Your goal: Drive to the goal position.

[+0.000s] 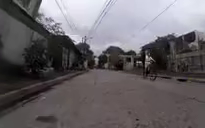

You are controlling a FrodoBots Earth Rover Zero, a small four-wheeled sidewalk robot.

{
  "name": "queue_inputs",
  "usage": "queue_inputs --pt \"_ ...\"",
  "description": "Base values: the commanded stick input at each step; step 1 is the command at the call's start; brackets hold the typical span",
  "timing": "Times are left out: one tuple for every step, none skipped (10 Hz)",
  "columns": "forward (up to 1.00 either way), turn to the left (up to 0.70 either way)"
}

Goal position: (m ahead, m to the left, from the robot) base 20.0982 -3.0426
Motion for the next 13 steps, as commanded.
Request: queue_inputs --pt "0.7 0.0" --pt "0.7 0.0" --pt "0.7 0.0" --pt "0.7 0.0" --pt "0.7 0.0" --pt "0.7 0.0" --pt "0.7 0.0" --pt "0.7 0.0" --pt "0.7 0.0" --pt "0.7 0.0" --pt "0.7 0.0" --pt "0.7 0.0" --pt "0.7 0.0"
